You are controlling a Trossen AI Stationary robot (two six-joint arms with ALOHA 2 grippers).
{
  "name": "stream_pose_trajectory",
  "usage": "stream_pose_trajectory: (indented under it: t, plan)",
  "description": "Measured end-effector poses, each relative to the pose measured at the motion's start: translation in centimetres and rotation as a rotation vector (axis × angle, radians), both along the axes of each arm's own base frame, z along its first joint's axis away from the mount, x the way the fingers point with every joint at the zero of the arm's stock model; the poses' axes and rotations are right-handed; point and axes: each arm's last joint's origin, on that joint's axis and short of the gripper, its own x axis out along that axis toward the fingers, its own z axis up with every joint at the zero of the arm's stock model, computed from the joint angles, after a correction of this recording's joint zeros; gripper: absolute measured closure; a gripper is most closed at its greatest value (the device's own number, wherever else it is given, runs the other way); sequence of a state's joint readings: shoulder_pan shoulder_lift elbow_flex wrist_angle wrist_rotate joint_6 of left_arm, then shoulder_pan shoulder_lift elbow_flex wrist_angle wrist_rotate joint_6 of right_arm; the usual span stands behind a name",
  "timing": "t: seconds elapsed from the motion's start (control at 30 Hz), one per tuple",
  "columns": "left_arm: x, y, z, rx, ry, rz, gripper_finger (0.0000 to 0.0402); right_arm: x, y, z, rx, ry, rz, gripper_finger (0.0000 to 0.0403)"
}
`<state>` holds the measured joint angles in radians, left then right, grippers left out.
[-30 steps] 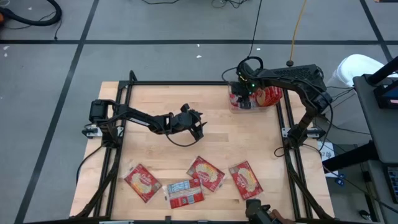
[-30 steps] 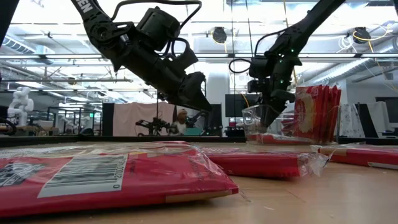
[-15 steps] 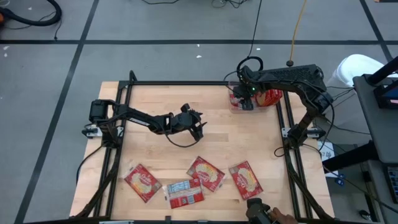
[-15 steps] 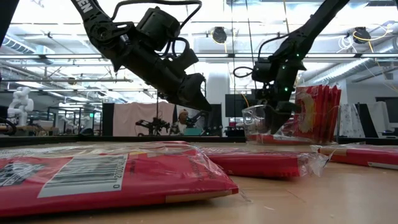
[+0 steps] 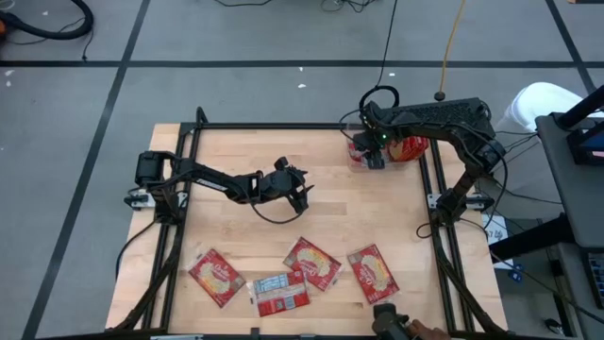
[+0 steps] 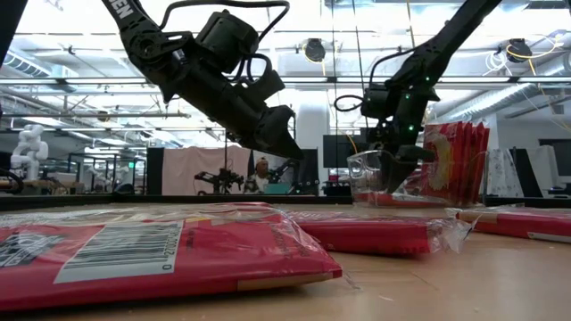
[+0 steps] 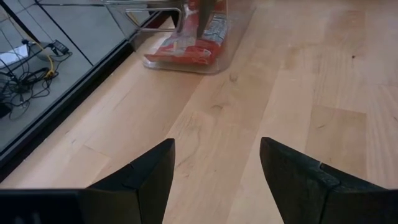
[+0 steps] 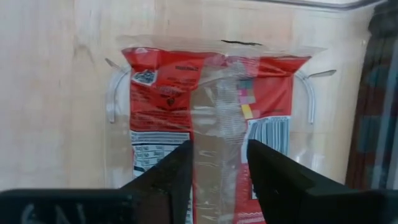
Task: Sort popcorn bags into baskets
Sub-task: Adjust the red popcorn bag in the transparent bin
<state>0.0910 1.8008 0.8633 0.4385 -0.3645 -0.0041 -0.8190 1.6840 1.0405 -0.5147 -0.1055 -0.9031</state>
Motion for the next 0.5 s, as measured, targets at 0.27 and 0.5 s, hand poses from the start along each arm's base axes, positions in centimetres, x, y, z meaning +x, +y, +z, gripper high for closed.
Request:
stream_pose_trajectory:
  t: [0.27,0.5]
  plan:
    - [0.00,0.00,0.00,0.001,0.000,-0.001,0.0160,0.07,0.05,0.01,-0.002,0.000,0.003,0.0286]
    - [0.00,0.00,-0.01,0.001,0.001,-0.001,0.0160,0.07,0.06,-0.04,0.000,-0.001,0.004,0.0315]
